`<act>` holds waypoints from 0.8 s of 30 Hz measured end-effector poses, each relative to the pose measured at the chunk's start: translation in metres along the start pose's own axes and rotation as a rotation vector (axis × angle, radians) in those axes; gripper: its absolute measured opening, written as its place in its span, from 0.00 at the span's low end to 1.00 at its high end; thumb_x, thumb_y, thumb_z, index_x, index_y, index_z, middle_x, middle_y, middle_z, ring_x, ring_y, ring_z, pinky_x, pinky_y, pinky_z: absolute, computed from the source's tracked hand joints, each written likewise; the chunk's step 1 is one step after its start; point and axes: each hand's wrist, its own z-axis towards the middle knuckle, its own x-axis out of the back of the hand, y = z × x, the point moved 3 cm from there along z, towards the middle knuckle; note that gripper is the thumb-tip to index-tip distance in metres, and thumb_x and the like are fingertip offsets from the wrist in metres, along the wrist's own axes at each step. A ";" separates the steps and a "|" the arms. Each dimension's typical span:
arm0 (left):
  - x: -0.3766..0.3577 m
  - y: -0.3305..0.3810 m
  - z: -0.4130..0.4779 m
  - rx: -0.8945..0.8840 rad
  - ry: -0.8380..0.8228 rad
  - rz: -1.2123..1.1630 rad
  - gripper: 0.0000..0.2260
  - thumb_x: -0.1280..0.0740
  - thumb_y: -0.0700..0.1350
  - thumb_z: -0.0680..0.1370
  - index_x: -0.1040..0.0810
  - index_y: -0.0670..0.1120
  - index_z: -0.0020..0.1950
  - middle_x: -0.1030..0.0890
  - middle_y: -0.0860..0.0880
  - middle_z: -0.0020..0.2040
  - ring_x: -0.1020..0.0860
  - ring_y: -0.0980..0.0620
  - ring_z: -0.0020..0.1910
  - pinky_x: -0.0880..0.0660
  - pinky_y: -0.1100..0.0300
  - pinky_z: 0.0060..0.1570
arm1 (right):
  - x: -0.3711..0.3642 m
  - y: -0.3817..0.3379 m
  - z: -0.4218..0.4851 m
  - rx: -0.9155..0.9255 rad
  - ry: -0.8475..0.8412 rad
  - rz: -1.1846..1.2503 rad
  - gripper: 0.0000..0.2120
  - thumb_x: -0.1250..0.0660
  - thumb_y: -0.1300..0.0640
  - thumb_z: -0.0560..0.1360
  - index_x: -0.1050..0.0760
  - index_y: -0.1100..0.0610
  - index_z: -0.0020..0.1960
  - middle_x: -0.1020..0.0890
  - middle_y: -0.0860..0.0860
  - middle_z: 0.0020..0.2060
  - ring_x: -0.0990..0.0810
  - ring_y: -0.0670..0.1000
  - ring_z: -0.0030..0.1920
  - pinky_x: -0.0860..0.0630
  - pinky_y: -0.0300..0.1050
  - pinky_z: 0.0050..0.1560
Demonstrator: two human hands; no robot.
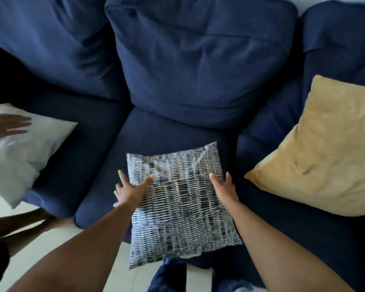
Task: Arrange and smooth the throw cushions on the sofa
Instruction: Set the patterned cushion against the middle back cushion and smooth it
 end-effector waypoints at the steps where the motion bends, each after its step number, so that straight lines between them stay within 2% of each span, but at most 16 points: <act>1: -0.001 -0.007 0.006 0.029 -0.059 -0.086 0.66 0.32 0.82 0.54 0.64 0.60 0.80 0.41 0.39 0.80 0.39 0.37 0.77 0.38 0.36 0.73 | -0.002 0.002 0.004 -0.025 -0.005 0.010 0.45 0.44 0.25 0.74 0.57 0.44 0.81 0.41 0.56 0.78 0.34 0.63 0.73 0.36 0.62 0.71; 2: -0.002 -0.012 0.009 0.050 -0.117 -0.162 0.67 0.30 0.80 0.54 0.65 0.61 0.80 0.37 0.39 0.78 0.33 0.37 0.74 0.33 0.40 0.71 | -0.005 0.003 0.008 -0.048 -0.011 0.012 0.46 0.44 0.24 0.73 0.57 0.44 0.81 0.40 0.56 0.78 0.34 0.63 0.73 0.36 0.62 0.71; 4: -0.007 -0.015 0.012 0.050 -0.180 -0.284 0.62 0.25 0.72 0.62 0.66 0.61 0.80 0.31 0.42 0.75 0.24 0.41 0.66 0.27 0.46 0.66 | -0.010 0.004 0.014 -0.072 -0.027 0.071 0.47 0.42 0.26 0.73 0.58 0.44 0.81 0.40 0.56 0.78 0.34 0.63 0.73 0.35 0.59 0.71; 7: -0.018 -0.008 0.015 -0.021 -0.180 -0.411 0.55 0.24 0.61 0.71 0.63 0.61 0.81 0.27 0.46 0.73 0.22 0.47 0.58 0.25 0.52 0.60 | -0.015 0.001 0.020 -0.033 -0.006 0.225 0.46 0.37 0.30 0.74 0.57 0.45 0.82 0.36 0.54 0.77 0.32 0.62 0.72 0.33 0.53 0.66; 9: -0.021 0.002 0.017 -0.058 -0.175 -0.454 0.57 0.23 0.64 0.67 0.61 0.63 0.80 0.26 0.49 0.72 0.21 0.48 0.60 0.25 0.50 0.64 | -0.016 -0.006 0.021 0.018 0.051 0.288 0.47 0.34 0.30 0.72 0.52 0.44 0.81 0.32 0.53 0.75 0.29 0.60 0.71 0.31 0.53 0.68; 11: -0.018 0.016 0.019 -0.104 -0.162 -0.474 0.61 0.22 0.71 0.58 0.58 0.66 0.79 0.24 0.52 0.70 0.20 0.49 0.60 0.25 0.46 0.66 | -0.016 -0.017 0.020 0.109 0.104 0.335 0.50 0.33 0.24 0.66 0.44 0.44 0.80 0.27 0.51 0.71 0.26 0.57 0.68 0.28 0.53 0.67; 13: -0.011 0.035 0.024 -0.175 -0.133 -0.490 0.62 0.22 0.74 0.54 0.55 0.67 0.79 0.24 0.56 0.69 0.21 0.52 0.62 0.26 0.46 0.67 | -0.011 -0.034 0.016 0.196 0.163 0.386 0.53 0.33 0.20 0.59 0.37 0.45 0.77 0.23 0.49 0.67 0.23 0.54 0.65 0.26 0.51 0.64; 15: -0.001 0.065 0.021 -0.291 -0.083 -0.497 0.59 0.22 0.72 0.56 0.52 0.68 0.79 0.26 0.58 0.72 0.25 0.55 0.67 0.29 0.48 0.70 | 0.001 -0.055 0.007 0.303 0.257 0.432 0.45 0.30 0.28 0.67 0.37 0.47 0.77 0.24 0.49 0.69 0.25 0.53 0.67 0.28 0.47 0.63; 17: 0.013 0.097 0.015 -0.430 -0.007 -0.539 0.53 0.22 0.67 0.63 0.50 0.65 0.80 0.31 0.62 0.74 0.29 0.58 0.71 0.32 0.55 0.71 | 0.017 -0.077 -0.005 0.438 0.371 0.485 0.37 0.30 0.36 0.74 0.40 0.44 0.78 0.26 0.44 0.70 0.25 0.47 0.67 0.28 0.44 0.63; 19: 0.031 0.132 0.009 -0.563 0.060 -0.612 0.48 0.23 0.63 0.68 0.46 0.62 0.81 0.31 0.62 0.75 0.30 0.60 0.71 0.33 0.58 0.70 | 0.036 -0.099 -0.018 0.552 0.454 0.520 0.37 0.30 0.40 0.76 0.43 0.43 0.79 0.27 0.34 0.67 0.26 0.35 0.63 0.30 0.35 0.62; 21: 0.048 0.163 0.011 -0.655 0.114 -0.660 0.43 0.24 0.63 0.69 0.41 0.59 0.79 0.26 0.59 0.72 0.26 0.59 0.69 0.31 0.54 0.71 | 0.050 -0.120 -0.022 0.606 0.477 0.548 0.37 0.30 0.46 0.77 0.45 0.47 0.80 0.30 0.27 0.63 0.29 0.25 0.59 0.34 0.24 0.57; 23: 0.059 0.190 0.021 -0.680 0.124 -0.678 0.43 0.25 0.65 0.69 0.41 0.58 0.79 0.24 0.58 0.70 0.25 0.58 0.68 0.30 0.50 0.71 | 0.058 -0.137 -0.016 0.617 0.459 0.573 0.36 0.31 0.51 0.79 0.46 0.53 0.80 0.34 0.25 0.60 0.32 0.20 0.56 0.39 0.17 0.54; 24: 0.062 0.202 0.027 -0.678 0.114 -0.659 0.44 0.26 0.65 0.70 0.42 0.58 0.80 0.25 0.57 0.71 0.25 0.58 0.68 0.30 0.50 0.71 | 0.060 -0.144 -0.012 0.619 0.456 0.568 0.36 0.32 0.52 0.79 0.47 0.55 0.81 0.36 0.25 0.59 0.32 0.22 0.56 0.40 0.16 0.53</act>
